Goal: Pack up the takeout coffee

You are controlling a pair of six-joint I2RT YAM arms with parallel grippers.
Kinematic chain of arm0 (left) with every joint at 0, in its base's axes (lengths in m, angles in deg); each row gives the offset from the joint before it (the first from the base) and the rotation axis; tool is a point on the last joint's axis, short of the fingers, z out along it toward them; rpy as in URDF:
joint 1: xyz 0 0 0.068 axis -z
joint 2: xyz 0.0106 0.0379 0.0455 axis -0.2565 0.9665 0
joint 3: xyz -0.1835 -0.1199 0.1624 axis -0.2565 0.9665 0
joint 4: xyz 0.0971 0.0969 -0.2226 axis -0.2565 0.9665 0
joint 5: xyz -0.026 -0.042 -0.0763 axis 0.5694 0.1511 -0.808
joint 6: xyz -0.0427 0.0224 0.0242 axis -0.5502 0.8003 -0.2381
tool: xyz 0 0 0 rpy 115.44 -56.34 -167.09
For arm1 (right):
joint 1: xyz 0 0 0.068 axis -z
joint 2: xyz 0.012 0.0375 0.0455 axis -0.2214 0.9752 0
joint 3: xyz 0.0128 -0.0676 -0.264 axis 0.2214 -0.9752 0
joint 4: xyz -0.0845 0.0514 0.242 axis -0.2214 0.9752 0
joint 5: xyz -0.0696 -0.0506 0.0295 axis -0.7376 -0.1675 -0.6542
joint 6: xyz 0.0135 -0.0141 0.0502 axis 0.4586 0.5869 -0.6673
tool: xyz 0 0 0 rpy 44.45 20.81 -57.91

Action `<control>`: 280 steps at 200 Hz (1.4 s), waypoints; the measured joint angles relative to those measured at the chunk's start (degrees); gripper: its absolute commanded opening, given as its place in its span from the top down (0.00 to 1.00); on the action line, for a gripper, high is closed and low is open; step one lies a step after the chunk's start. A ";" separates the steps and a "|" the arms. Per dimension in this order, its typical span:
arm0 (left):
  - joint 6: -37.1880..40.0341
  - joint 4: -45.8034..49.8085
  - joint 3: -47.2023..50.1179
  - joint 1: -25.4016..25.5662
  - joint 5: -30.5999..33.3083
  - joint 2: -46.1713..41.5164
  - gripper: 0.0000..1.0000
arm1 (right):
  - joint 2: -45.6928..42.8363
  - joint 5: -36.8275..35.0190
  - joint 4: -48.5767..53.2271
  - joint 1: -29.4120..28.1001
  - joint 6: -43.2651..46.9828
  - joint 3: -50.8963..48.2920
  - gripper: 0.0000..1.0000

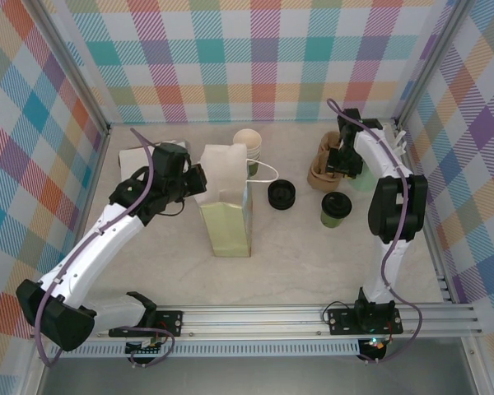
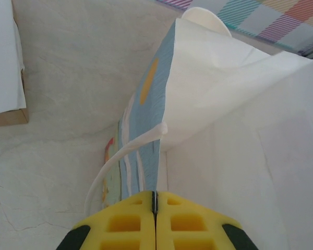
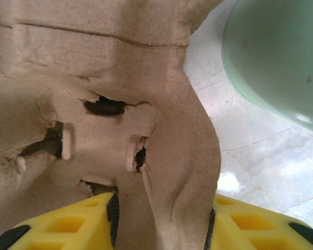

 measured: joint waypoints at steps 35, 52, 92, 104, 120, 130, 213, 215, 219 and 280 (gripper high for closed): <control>0.00 -0.04 0.00 0.17 0.22 0.24 0.95 | 0.11 0.00 -0.13 0.50 -0.26 0.00 0.69; 0.02 -0.02 0.00 0.39 0.22 0.24 0.89 | 0.11 0.09 -0.15 0.50 -0.42 0.00 0.74; -0.07 0.02 0.00 0.46 0.26 0.24 0.78 | 0.09 0.48 -0.52 0.50 -0.37 0.00 0.81; 0.15 0.04 -0.02 0.61 0.68 0.24 0.71 | -0.02 0.66 -0.52 0.50 -0.24 0.00 0.83; 0.79 0.37 -0.33 0.76 1.07 0.22 0.65 | -0.26 0.94 -0.57 0.50 -0.22 0.00 0.83; 1.25 0.52 -0.68 0.79 1.33 0.15 0.61 | -0.57 1.29 -0.66 0.50 -0.20 0.00 0.84; 3.45 2.14 -5.66 0.98 2.49 -2.19 0.43 | -4.22 3.48 -0.50 0.50 0.59 0.00 0.91; 3.50 2.14 -5.84 0.98 2.49 -2.25 0.43 | -4.35 3.58 -0.50 0.50 0.61 0.00 0.91; 3.52 2.16 -6.12 0.98 2.45 -2.40 0.43 | -4.72 3.74 -0.50 0.50 0.61 0.00 0.91; 3.72 2.01 -7.65 1.03 1.49 -4.07 0.40 | -7.58 6.56 -0.81 0.50 0.57 0.09 0.91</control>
